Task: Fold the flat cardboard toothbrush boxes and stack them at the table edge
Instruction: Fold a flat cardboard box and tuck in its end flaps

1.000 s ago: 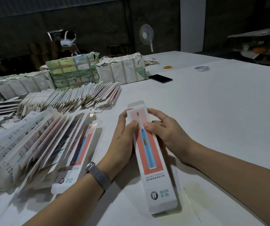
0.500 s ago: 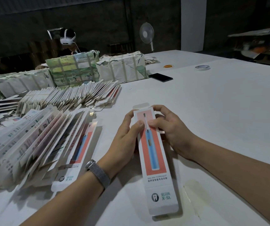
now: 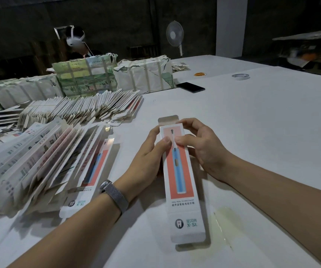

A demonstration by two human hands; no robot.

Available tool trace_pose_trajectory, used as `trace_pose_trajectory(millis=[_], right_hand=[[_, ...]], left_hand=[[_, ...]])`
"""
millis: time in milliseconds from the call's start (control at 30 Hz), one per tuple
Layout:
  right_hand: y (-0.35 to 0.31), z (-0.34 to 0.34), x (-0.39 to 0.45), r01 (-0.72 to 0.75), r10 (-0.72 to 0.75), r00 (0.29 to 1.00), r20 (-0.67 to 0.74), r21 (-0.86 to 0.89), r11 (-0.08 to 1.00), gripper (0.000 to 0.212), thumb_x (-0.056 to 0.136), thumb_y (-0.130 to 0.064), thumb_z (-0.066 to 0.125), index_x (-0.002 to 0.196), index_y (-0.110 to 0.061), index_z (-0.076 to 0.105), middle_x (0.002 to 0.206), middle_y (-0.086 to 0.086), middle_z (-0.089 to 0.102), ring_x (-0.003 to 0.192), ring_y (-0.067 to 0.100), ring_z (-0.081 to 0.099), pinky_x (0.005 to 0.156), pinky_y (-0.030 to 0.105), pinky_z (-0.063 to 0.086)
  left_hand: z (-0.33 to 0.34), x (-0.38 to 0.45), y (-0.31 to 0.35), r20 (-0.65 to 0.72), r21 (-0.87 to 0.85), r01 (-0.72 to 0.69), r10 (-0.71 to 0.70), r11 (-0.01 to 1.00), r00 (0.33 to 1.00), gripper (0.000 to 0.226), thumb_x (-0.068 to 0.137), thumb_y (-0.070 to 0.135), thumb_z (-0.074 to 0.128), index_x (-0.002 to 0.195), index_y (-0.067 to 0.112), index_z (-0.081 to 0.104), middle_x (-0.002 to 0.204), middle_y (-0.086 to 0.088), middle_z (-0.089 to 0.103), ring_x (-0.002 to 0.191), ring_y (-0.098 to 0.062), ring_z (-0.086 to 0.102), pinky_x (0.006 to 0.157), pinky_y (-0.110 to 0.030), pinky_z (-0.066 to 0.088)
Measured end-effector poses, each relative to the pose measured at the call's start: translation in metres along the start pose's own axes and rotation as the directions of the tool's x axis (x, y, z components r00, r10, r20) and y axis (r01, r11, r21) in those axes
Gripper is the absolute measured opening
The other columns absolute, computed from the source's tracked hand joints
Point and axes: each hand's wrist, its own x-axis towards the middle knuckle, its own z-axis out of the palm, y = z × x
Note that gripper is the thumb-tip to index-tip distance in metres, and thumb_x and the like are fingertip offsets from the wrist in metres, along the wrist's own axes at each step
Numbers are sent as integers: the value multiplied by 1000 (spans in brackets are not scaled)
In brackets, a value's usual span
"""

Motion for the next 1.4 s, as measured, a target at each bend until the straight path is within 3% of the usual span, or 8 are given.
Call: trace_pose_trajectory(millis=[100,200,367,467,733,967,1233,1400], right_hand=[[0,-1,0,11,-11,1000,-4,18,1000,31,76,-18,71,103,-24,58,109,-1,66,86,23,72,78,37,60],[1,-1,1,10,-9,1000,-13,30,1000,30,91,-9,69,108,-27,52,115,2,62,91,25,73,78,38,61],[1,0,1,25,-24,999,-39,18,1000,29,93,-7,66,106,-28,51,115,0,59,93,26,74,74,34,62],[1,0,1,30,-30,999,-34,13,999,28,94,-5,65,105,-27,51,115,0,58,90,25,75,72,32,62],[-1,2,1,-60,60,998,29,-4,998,29,98,-8,58,115,-31,57,109,7,66,79,21,74,68,30,61],[0,3,1,-58,60,997,53,-40,998,23,99,-12,58,107,-33,61,87,4,69,72,22,73,69,36,62],[-4,2,2,-76,77,996,46,-13,997,22,96,-7,60,103,-28,63,92,9,67,73,24,71,74,40,62],[-1,5,0,-24,27,999,31,-89,996,24,99,-14,59,95,-38,63,82,1,66,70,22,72,66,35,60]], left_hand=[[0,-1,0,-3,-26,17,-18,1000,1000,33,106,37,42,139,35,41,99,12,76,86,-16,76,68,-21,58],[0,-2,1,-11,-64,18,-19,998,1000,26,105,39,43,129,47,37,94,10,77,80,-16,77,64,-20,58],[-2,0,-1,-20,-20,61,-62,998,998,38,104,44,42,136,48,23,82,8,77,75,-15,76,63,-18,57],[-3,1,-3,-4,-22,38,-38,999,999,24,106,40,40,126,49,32,83,9,77,75,-13,76,63,-17,56],[-3,4,-6,-8,-129,28,-29,991,1000,20,104,36,51,119,45,42,87,-5,77,74,-23,76,65,-27,59],[-3,5,-9,-9,-136,20,-21,990,1000,30,90,47,56,118,47,44,89,-7,77,77,-27,76,67,-32,60],[-3,7,-12,-20,-132,2,-5,991,1000,30,91,44,57,118,46,45,90,-6,77,78,-27,76,68,-31,60],[-5,7,-11,-17,-103,4,-6,995,1000,22,91,45,56,108,57,49,87,-4,77,76,-25,77,66,-29,60]])
